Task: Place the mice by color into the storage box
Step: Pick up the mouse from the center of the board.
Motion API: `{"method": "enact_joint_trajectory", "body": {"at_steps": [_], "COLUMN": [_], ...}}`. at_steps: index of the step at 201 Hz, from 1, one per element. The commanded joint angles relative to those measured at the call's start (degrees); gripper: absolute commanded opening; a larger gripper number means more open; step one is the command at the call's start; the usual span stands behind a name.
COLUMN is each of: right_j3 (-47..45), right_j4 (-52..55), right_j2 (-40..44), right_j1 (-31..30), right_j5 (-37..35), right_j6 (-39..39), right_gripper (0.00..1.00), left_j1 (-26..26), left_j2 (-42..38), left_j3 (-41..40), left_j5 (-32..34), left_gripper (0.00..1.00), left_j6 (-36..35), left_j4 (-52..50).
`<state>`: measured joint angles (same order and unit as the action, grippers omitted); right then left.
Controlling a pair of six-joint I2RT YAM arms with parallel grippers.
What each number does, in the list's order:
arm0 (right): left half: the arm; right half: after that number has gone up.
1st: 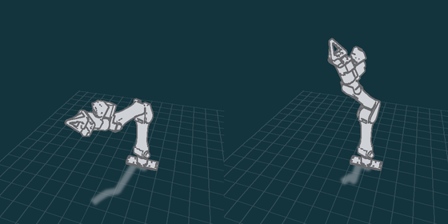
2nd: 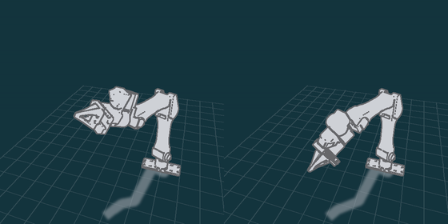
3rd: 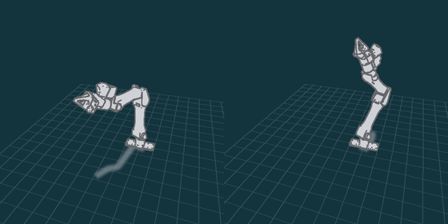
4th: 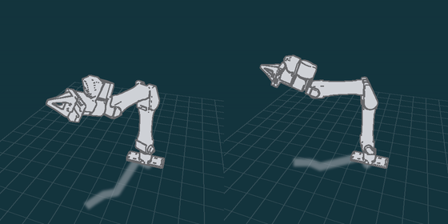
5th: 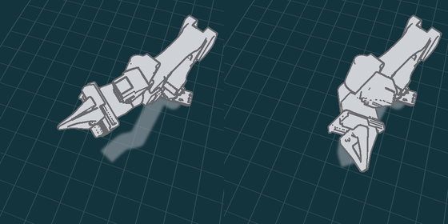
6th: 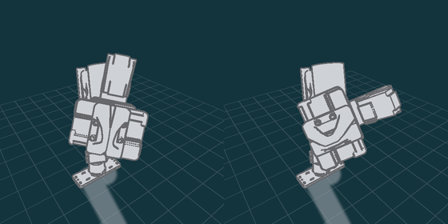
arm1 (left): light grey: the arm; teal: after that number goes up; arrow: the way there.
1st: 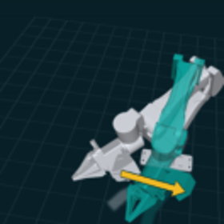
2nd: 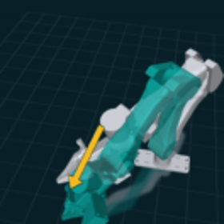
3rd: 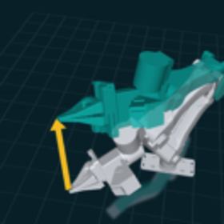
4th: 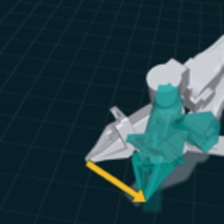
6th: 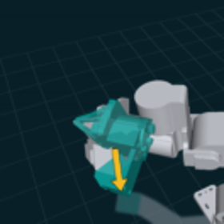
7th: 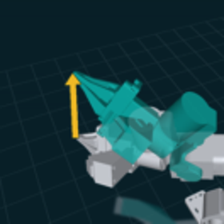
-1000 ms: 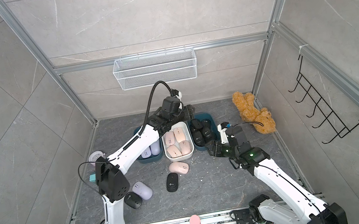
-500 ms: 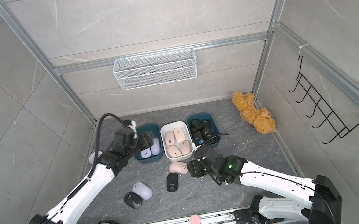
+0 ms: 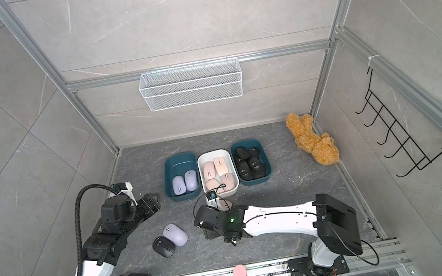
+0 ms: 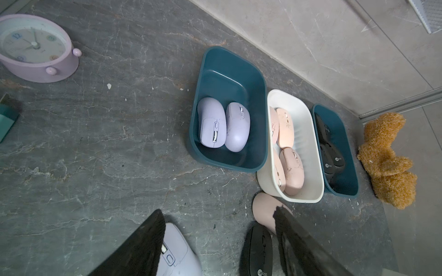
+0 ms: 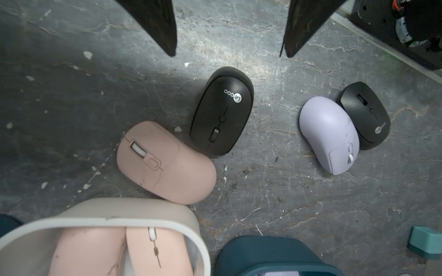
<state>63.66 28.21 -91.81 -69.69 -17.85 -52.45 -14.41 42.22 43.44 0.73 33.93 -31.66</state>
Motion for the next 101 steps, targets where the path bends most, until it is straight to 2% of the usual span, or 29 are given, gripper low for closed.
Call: {"method": "enact_joint_trajectory", "body": {"at_steps": [1,101], "right_j3": [1.1,3.5], "right_j4": [2.0,-1.3], "right_j2": [-2.0,-10.7], "right_j1": [-0.3,-0.2], "right_j5": [-1.7,-0.6], "right_j6": [-5.2,-9.8], "right_gripper": [0.73,0.76], "left_j1": [0.5,1.0], "left_j2": [-1.0,-2.7], "left_j3": [-0.5,-2.5], "left_j5": [-2.2,-2.7], "left_gripper": [0.75,0.76], "left_j6": [-1.4,-1.7], "left_j4": [-1.1,-0.8]}}
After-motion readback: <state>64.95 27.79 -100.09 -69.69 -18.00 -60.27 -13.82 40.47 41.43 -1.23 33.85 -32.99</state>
